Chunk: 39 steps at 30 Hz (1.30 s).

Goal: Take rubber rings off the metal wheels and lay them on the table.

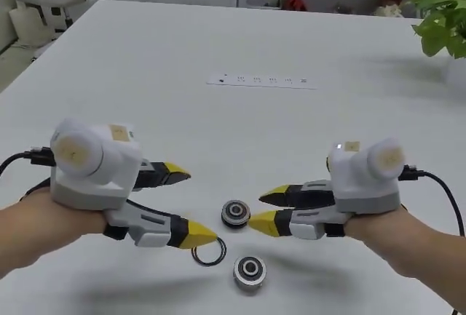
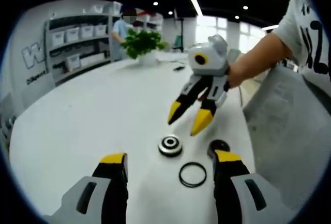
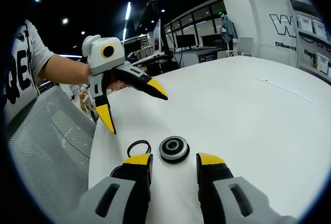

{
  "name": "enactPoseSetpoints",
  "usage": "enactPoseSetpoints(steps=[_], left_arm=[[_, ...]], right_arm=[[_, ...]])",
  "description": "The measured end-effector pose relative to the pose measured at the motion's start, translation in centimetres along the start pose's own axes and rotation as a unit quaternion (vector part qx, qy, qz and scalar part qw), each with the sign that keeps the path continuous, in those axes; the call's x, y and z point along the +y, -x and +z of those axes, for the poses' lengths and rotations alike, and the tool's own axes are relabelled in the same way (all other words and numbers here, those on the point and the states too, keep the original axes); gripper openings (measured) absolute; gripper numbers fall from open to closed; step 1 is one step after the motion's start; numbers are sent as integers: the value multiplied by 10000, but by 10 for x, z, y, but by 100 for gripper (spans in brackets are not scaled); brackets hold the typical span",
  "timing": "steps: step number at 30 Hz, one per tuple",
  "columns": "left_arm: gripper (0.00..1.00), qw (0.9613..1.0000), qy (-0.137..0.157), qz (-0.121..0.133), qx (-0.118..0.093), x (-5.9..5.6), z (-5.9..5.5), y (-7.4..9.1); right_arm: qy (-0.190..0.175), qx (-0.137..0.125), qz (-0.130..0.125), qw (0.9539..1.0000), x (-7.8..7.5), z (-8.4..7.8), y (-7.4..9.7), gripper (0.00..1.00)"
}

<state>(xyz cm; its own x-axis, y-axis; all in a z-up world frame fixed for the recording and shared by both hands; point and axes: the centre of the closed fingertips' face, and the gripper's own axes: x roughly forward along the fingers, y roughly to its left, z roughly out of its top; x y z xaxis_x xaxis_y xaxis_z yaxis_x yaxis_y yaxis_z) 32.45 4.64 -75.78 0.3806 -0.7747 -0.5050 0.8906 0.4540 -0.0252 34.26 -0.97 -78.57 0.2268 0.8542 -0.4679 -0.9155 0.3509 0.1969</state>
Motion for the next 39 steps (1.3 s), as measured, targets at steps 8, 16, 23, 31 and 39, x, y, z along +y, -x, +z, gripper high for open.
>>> enactPoseSetpoints(steps=[8,16,23,31,39], left_arm=[[65,10000,9,-63,45,2,-1,-8],[59,9997,15,-192,127,0,-2,-19],[54,9996,-33,-223,144,2,-1,-27],[46,9994,24,-298,187,2,-2,-35],[37,9990,-14,-402,212,-1,1,-43]], right_arm=[[112,107,16,9999,0,-5,-2,33],[261,210,50,9994,3,-9,-8,34],[267,278,9,9993,2,-11,-10,34],[309,304,-24,9991,0,-11,-11,34],[298,301,-19,9991,1,-11,-12,33]])
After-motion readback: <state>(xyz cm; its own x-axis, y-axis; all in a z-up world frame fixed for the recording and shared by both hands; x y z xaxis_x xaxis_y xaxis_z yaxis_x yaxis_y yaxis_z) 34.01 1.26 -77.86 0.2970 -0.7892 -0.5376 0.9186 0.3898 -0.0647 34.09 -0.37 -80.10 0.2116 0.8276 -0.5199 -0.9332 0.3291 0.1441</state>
